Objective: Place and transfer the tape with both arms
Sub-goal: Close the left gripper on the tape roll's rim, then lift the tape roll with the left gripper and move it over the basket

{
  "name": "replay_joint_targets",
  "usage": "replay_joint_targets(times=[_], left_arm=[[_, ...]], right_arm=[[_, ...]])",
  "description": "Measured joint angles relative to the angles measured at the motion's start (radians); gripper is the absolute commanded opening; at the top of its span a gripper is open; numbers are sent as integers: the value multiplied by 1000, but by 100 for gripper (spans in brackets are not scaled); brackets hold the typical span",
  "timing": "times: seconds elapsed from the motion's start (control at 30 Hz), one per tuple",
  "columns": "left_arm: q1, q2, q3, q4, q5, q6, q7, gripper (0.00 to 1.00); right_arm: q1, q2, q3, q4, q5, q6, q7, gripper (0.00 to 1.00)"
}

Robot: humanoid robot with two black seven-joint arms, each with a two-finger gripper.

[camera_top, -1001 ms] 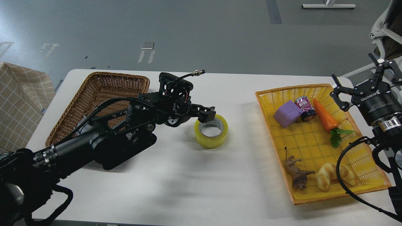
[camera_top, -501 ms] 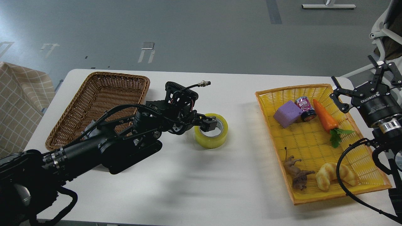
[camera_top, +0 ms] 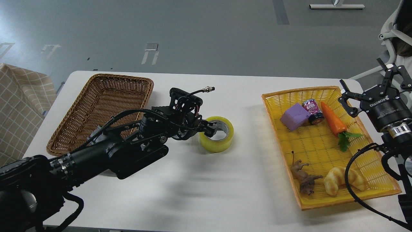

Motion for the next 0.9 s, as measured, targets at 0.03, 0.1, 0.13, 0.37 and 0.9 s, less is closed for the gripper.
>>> replay_joint_targets(times=[0.03, 0.1, 0.13, 0.37, 0.9], left_arm=[[0, 0, 5, 3, -1, 0, -1, 55], [0, -1, 10, 5, -2, 0, -2, 53], [1, -1, 12, 5, -2, 0, -3, 44], [1, -10, 17, 11, 0, 0, -17, 0], [-16, 8, 17, 20, 2, 0, -57, 0]], right_arm=[[0, 0, 0, 0, 0, 0, 0, 100], [0, 0, 0, 0, 0, 0, 0, 100], [0, 0, 0, 0, 0, 0, 1, 100], [0, 0, 1, -10, 0, 0, 2, 100], [1, 0, 4, -14, 0, 0, 4, 100]])
